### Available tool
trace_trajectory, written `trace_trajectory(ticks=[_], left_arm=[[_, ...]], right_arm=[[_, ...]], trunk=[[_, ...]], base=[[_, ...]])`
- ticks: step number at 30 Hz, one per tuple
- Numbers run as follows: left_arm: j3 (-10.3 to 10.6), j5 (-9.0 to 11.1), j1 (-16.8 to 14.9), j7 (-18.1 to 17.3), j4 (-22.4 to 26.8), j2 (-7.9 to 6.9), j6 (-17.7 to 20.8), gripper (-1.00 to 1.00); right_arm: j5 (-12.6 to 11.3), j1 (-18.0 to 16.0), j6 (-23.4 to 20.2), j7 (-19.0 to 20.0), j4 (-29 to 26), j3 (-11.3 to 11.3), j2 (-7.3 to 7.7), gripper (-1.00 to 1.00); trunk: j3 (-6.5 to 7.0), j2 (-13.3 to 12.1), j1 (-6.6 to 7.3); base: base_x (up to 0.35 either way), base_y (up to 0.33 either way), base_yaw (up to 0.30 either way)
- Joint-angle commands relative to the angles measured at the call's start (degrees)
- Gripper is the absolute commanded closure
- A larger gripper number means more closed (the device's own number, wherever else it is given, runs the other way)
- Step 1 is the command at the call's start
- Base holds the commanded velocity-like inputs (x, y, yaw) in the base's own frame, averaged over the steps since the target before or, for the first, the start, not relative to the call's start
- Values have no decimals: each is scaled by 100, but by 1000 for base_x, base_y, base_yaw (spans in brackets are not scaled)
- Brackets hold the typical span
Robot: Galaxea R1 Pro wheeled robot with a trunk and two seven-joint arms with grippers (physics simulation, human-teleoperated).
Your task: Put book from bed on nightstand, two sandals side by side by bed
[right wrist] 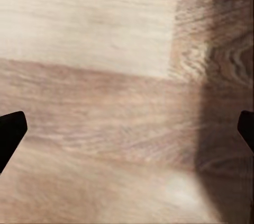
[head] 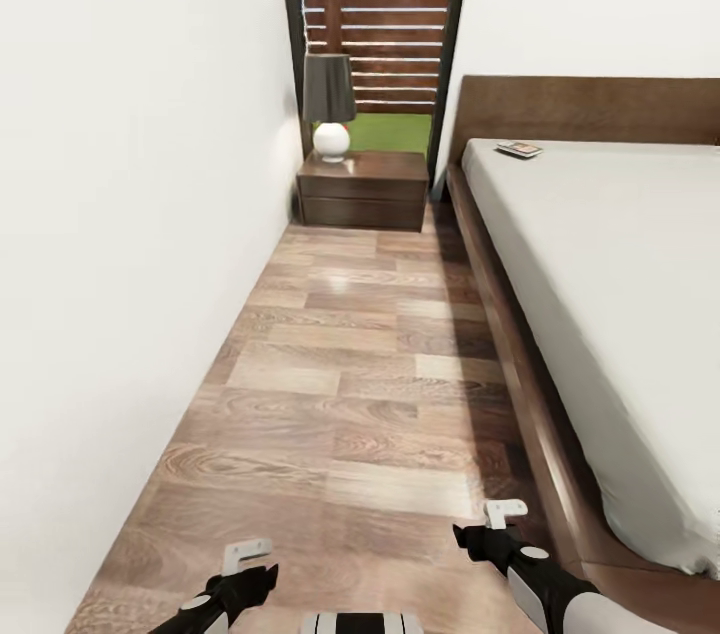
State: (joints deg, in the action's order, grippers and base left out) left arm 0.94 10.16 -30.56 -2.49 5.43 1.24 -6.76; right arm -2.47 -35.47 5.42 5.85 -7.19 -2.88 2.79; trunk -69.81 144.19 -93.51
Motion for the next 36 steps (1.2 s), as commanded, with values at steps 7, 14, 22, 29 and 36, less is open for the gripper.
trace_trajectory(ticks=[7,14,22,29,36], left_arm=[[11,56,-3,-24,-7,-1,-19,-100],[11,56,-3,-24,-7,-1,-19,-100],[11,56,-3,-24,-7,-1,-19,-100],[11,56,-3,-24,-7,-1,-19,-100],[11,56,-3,-24,-7,-1,-19,-100]], right_arm=[[-25,-4,21,19,8,-28,2,-100],[-25,-4,21,18,8,-28,0,-100],[-25,-4,21,17,8,-30,1,-100],[-25,-4,21,18,8,-29,0,-100],[-25,-4,21,18,8,-31,-1,-100]], trunk=[[-4,1,-2],[-4,1,-2],[-4,1,-2],[-4,1,-2],[-4,1,-2]], base=[[332,108,-263],[332,139,-189],[332,153,-22],[332,136,0],[332,107,0]])
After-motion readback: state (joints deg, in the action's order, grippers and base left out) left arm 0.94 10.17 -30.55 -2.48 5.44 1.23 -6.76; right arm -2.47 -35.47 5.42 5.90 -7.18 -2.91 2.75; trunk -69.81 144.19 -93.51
